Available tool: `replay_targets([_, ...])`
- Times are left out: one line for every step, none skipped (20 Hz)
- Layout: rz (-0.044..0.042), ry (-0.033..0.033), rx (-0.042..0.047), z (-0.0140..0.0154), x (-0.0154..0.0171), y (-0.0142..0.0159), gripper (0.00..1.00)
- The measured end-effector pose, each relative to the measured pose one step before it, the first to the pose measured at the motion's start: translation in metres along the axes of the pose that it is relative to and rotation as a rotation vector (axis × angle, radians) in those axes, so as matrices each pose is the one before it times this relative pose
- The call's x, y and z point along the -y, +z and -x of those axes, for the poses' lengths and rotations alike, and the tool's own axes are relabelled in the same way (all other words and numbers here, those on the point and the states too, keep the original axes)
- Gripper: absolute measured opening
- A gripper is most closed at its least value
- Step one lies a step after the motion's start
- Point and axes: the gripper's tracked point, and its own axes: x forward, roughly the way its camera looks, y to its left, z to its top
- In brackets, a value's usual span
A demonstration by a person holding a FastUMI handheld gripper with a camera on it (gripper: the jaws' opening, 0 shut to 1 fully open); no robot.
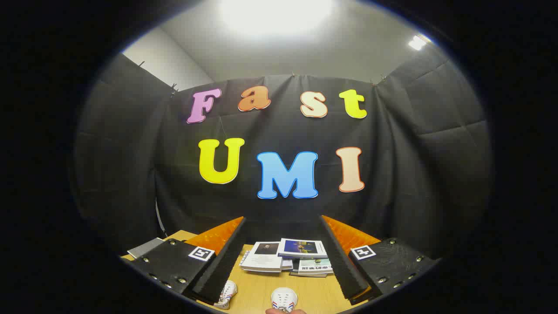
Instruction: Open the storage box then place both shoes into the box .Put the left shoe in first, then the right shoe, with the right side of both shoes facing outward in a uniform manner.
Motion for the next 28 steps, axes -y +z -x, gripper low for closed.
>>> replay_targets([-0.00183,0.00182,0.00272,0.00018,-0.00415,0.00180,0.98])
replay_targets([-0.00196,0.00171,-0.00143,-0.00005,-0.00387,0.00133,0.98])
replay_targets([-0.00363,0.00180,0.00070,0.00116,-0.00344,0.00048,0.98])
replay_targets([-0.00471,0.00040,0.00223,0.00021,-0.00281,0.00107,0.98])
replay_targets([-0.00358,0.00066,0.00157,-0.00007,-0.00260,-0.00062,0.98])
replay_targets([-0.00105,0.00157,0.00201,-0.00090,-0.00323,-0.00025,0.98])
replay_targets([0.00356,-0.00046,-0.00571,-0.00027,-0.00220,-0.00239,0.98])
replay_targets([0.00765,-0.00018,-0.00460,-0.00028,-0.00131,-0.00244,0.98])
replay_targets([0.00174,0.00412,0.00422,-0.00077,-0.00227,0.00098,0.98])
replay_targets([0.00076,0.00228,0.00875,-0.00001,-0.00212,0.00175,0.98])
replay_targets([0.00364,-0.00472,0.00183,-0.00178,0.00090,-0.00075,0.98])
replay_targets([0.00038,0.00067,-0.00261,-0.00057,-0.00049,-0.00206,0.98])
replay_targets([-0.00389,-0.00049,-0.00312,-0.00123,-0.00199,-0.00178,0.98])
replay_targets([-0.00685,0.00145,0.00099,-0.00173,-0.00121,-0.00005,0.98])
replay_targets([-0.00624,0.00179,-0.00104,-0.00135,-0.00065,-0.00058,0.98])
replay_targets([-0.00485,-0.00158,0.00068,-0.00214,0.00026,-0.00017,0.98])
replay_targets([-0.00512,-0.00193,-0.00008,-0.00160,0.00097,-0.00083,0.98])
replay_targets([-0.00501,-0.00067,0.00007,-0.00168,-0.00006,-0.00085,0.98])
replay_targets([-0.00507,-0.00013,-0.00240,-0.00264,0.00026,-0.00263,0.98])
replay_targets([-0.00180,-0.00062,-0.00525,-0.00214,0.00009,-0.00233,0.98])
replay_targets([-0.00329,0.00010,-0.00862,-0.00323,0.00025,-0.00590,0.98])
replay_targets([-0.00569,0.00335,-0.00962,-0.00280,-0.00080,-0.00503,0.98])
replay_targets([-0.00422,0.00511,-0.00890,-0.00353,-0.00176,-0.00504,0.98])
replay_targets([-0.00484,0.01385,-0.00932,-0.00398,-0.00333,-0.00523,0.98])
replay_targets([-0.00453,0.00959,-0.00779,-0.00383,-0.00311,-0.00577,0.98])
replay_targets([-0.00406,0.00516,-0.00992,-0.00420,-0.00111,-0.00542,0.98])
replay_targets([-0.00762,0.01407,-0.01236,-0.00457,-0.00350,-0.00795,0.98])
replay_targets([-0.01452,0.02431,-0.01425,-0.00443,-0.00634,-0.00784,0.98])
